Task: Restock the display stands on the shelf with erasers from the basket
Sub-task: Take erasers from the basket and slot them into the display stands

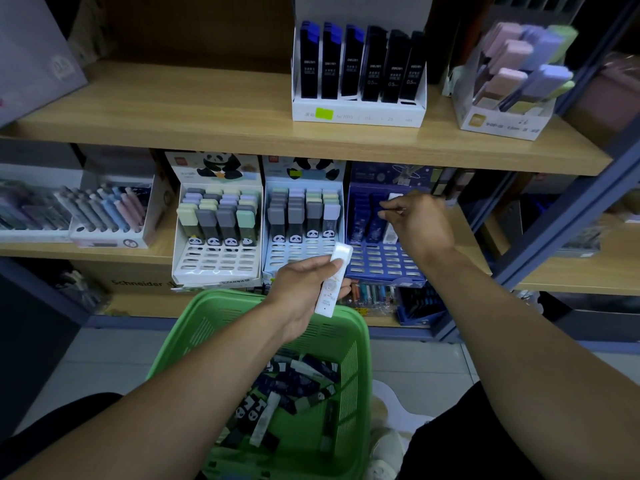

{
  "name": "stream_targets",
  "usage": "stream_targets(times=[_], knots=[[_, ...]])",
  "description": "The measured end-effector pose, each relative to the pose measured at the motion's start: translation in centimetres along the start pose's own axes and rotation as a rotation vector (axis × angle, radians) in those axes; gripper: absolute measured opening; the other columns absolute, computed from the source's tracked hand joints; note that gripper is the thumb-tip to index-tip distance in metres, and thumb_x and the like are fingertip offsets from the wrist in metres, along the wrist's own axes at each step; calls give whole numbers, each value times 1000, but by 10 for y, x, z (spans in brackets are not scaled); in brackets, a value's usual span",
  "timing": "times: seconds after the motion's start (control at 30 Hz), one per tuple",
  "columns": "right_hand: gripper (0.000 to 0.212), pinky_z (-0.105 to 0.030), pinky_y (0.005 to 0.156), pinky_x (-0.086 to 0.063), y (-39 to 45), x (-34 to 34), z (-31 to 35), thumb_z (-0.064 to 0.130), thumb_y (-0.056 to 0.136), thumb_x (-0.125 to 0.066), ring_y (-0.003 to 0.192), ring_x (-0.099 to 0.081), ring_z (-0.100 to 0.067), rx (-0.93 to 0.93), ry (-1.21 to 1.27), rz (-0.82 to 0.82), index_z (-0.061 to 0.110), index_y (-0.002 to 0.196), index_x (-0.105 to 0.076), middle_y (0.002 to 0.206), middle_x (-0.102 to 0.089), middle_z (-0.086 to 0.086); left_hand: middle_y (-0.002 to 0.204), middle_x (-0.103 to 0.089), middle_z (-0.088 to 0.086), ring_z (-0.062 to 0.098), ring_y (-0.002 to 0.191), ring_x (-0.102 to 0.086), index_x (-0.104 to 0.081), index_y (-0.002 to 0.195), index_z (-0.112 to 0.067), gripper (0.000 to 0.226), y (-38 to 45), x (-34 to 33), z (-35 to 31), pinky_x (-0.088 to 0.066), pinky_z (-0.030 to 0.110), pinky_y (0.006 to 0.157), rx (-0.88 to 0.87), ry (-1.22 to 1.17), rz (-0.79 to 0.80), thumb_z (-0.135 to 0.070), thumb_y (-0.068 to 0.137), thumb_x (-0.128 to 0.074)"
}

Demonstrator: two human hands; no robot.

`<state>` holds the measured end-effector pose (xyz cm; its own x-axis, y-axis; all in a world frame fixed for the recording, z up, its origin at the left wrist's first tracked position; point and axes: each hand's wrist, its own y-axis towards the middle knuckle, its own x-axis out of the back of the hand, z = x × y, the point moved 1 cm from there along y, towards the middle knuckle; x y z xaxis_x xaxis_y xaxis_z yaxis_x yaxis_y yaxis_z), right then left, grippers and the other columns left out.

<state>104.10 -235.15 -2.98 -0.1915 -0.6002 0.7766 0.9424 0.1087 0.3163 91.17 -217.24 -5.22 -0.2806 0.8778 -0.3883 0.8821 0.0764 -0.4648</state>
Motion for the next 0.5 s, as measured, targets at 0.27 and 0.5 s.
stream_targets(times=[0.27,0.5], knots=[[22,-26,77,-47,2,-4,-7,26,96,-65,95,-61,-17,3,-160,39,16,114,-74,115,-63,-1,98,-76,16,27,89,-75,-67,119,-3,31,-1,3,-1,-61,31,69,-8,42,3,-7,89,-71],[19,-22,70,-57,-30,6,27,41,91,-70,67,-68,-6,-66,404,337,23,96,-77,86,-75,5,104,-76,11,23,93,-75,-69,115,-5,30,3,1,1,-59,27,73,-74,115,-28,-12,86,-75]])
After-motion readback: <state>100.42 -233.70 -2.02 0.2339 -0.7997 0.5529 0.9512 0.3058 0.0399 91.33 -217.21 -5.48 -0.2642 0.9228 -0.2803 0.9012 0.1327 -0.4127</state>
